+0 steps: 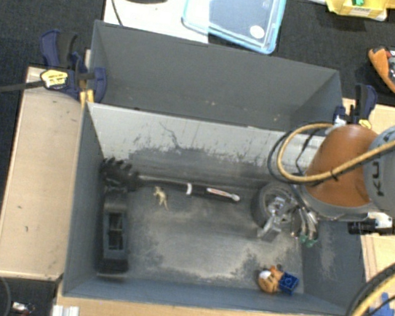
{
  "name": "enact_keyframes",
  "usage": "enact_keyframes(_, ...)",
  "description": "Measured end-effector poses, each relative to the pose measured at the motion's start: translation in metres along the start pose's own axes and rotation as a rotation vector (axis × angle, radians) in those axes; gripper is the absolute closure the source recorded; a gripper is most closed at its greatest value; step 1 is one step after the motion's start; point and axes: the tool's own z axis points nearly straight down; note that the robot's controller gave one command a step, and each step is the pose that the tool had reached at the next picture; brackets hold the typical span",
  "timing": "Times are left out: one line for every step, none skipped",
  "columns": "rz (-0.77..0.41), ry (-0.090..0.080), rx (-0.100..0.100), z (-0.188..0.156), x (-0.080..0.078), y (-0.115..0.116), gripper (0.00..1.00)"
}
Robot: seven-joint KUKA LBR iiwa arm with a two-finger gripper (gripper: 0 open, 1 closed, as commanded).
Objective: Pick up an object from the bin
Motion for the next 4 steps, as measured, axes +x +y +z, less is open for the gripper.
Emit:
enact_keyframes(0.025,0.035,-0.002,0.000,-0.012,-0.011,1.00)
enact_keyframes(0.094,0.035,-0.004,0.002,-0.015,-0.054,1.00)
enact_keyframes(0.093,0.033,-0.005,0.000,-0.021,-0.063,1.00)
enact_keyframes(0.107,0.035,-0.005,-0.075,-0.028,-0.059,1.00)
